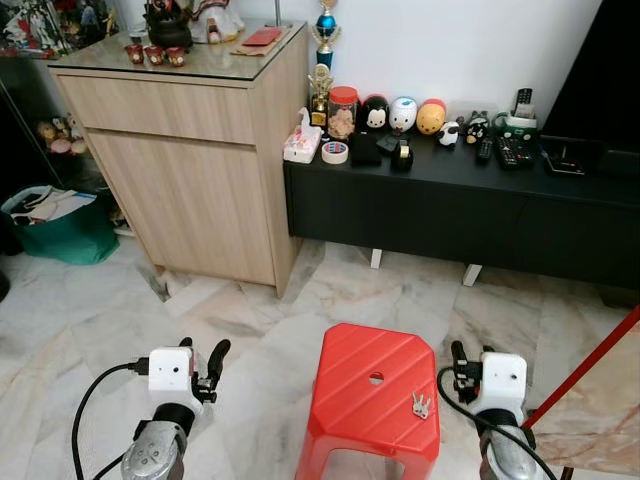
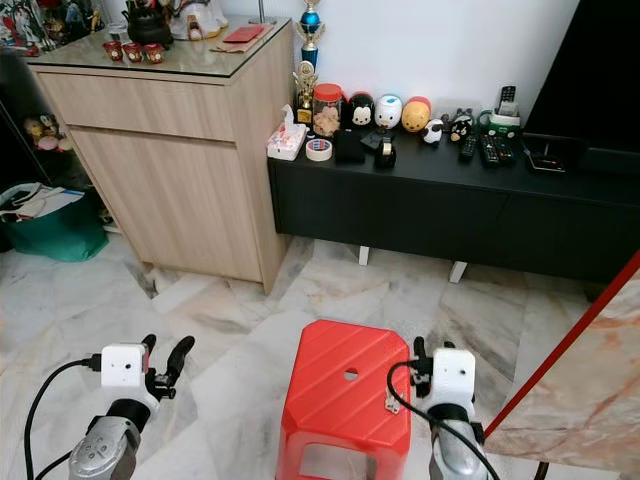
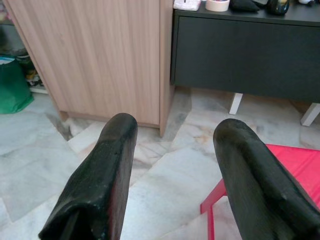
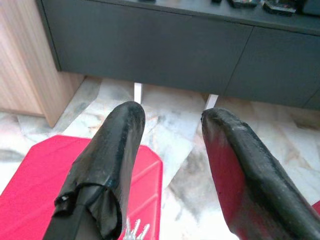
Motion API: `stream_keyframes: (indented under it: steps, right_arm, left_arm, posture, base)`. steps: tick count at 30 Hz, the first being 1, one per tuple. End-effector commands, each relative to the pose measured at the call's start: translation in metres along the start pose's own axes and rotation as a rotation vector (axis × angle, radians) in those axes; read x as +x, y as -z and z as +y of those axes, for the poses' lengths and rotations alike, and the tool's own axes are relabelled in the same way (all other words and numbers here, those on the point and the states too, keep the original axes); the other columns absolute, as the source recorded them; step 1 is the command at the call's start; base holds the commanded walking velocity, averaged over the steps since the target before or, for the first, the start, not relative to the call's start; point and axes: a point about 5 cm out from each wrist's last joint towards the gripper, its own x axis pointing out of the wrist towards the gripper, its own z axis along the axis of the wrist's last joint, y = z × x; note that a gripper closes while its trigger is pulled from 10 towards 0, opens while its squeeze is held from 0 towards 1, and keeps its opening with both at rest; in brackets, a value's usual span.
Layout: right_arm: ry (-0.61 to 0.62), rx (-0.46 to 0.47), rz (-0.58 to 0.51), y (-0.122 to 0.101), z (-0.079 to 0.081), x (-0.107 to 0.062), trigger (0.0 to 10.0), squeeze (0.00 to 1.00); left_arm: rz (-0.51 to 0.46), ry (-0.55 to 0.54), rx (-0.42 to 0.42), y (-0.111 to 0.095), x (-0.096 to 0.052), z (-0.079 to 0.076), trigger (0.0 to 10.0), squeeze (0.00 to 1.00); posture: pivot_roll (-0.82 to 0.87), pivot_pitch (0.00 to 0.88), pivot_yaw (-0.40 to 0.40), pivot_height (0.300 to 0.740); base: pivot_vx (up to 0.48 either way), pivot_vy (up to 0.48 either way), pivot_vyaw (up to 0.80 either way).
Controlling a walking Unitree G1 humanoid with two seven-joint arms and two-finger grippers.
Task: Hang keys on a hook
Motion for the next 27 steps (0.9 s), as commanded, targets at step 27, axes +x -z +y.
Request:
stream_keyframes:
  steps: [27]
  right_arm:
    - [-0.027,0.016,0.055,0.0090,0.0075,0.0003,10.0,0.00]
  left_arm:
    - [0.007,0.001,-0.007,0.0008,0.0029,-0.0013,10.0,0.00]
  posture:
    - [0.01,0.000,-0.002,0.642]
  base:
    - [0.000,0.000,0.00]
